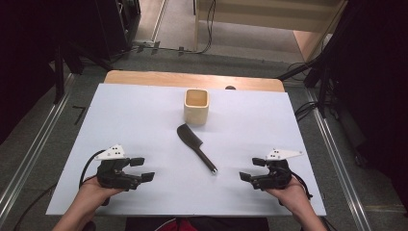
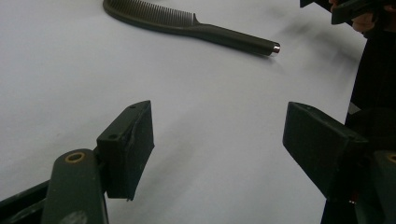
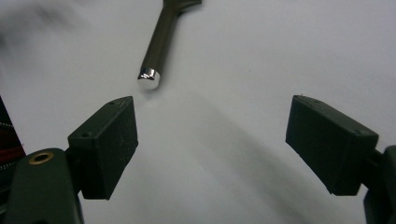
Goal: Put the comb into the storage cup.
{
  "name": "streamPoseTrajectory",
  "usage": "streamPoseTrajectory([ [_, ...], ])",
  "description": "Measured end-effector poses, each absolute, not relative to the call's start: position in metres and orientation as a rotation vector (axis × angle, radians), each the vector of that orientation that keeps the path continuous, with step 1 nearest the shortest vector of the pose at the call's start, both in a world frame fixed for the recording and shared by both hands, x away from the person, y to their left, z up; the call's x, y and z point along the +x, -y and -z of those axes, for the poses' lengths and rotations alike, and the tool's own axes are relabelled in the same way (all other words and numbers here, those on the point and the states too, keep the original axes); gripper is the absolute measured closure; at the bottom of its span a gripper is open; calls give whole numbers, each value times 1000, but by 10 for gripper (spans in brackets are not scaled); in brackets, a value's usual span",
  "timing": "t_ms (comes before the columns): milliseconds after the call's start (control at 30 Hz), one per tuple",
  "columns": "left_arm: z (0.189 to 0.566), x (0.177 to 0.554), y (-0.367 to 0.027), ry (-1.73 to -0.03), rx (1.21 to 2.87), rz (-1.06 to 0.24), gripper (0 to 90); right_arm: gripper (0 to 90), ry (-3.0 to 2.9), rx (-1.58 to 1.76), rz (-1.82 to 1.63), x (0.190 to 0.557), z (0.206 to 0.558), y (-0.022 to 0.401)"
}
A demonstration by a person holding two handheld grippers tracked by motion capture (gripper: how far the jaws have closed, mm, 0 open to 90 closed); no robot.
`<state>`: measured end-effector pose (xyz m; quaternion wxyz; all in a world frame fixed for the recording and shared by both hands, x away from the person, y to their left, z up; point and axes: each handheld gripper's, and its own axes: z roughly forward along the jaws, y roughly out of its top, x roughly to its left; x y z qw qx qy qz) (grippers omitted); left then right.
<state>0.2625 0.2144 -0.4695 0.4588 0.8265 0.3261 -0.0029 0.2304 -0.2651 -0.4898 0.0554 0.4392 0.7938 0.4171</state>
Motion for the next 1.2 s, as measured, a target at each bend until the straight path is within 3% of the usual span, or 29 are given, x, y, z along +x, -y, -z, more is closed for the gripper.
streamPoseTrajectory([
  [1200,468,264,-215,-814,2019,16,258,153,-2394,1342,-1259,233,488,266],
])
